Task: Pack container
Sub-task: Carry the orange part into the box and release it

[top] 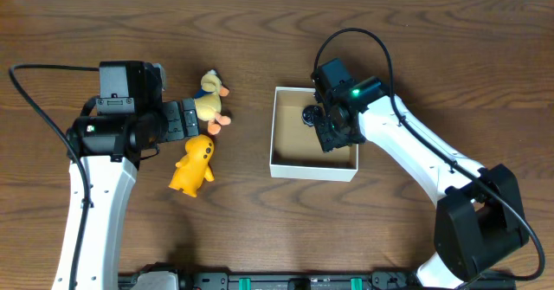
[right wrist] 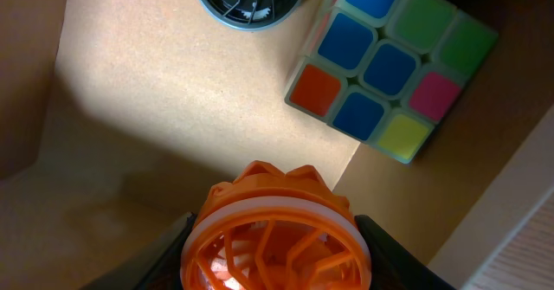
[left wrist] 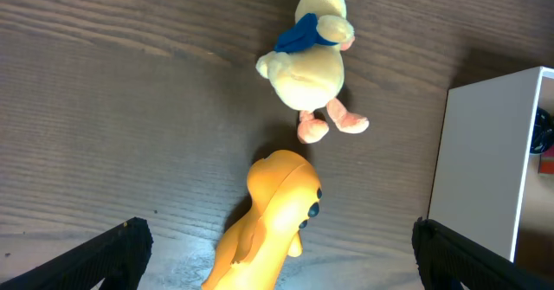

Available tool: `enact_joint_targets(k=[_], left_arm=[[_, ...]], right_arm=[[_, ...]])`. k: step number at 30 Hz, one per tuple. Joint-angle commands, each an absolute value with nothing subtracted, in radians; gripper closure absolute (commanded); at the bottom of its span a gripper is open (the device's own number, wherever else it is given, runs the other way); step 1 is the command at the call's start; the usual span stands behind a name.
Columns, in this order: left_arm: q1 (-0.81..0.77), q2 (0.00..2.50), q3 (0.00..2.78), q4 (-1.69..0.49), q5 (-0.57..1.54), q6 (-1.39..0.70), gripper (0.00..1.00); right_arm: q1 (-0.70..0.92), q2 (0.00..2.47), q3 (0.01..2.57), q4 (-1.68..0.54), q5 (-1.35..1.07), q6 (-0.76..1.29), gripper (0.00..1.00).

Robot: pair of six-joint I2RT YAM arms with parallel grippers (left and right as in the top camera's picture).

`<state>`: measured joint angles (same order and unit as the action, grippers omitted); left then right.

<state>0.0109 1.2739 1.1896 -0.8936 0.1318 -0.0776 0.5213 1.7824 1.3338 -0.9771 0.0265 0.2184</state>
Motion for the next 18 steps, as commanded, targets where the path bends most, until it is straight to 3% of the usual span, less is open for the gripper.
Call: enact_joint_targets(k=[1,5,7,18], left_arm=[[0.009,1.282,1.185,-0.897,0.139,-0.071,0.02],[0.009,1.282,1.185,-0.897,0.139,-0.071,0.02],[0.009,1.282,1.185,-0.897,0.139,-0.071,0.02],[0.009,1.282,1.185,-0.898,0.139,-0.071,0.02]], right_arm=[[0.530,1.786,1.331,-0.980,0.036,0.208,0.75],[0.530,1.786,1.331,-0.980,0.036,0.208,0.73],[0.530,1.786,1.331,-0.980,0.036,0.208,0.67],[0.530,1.786,1.328,-0.988,0.036,0.209,0.64]])
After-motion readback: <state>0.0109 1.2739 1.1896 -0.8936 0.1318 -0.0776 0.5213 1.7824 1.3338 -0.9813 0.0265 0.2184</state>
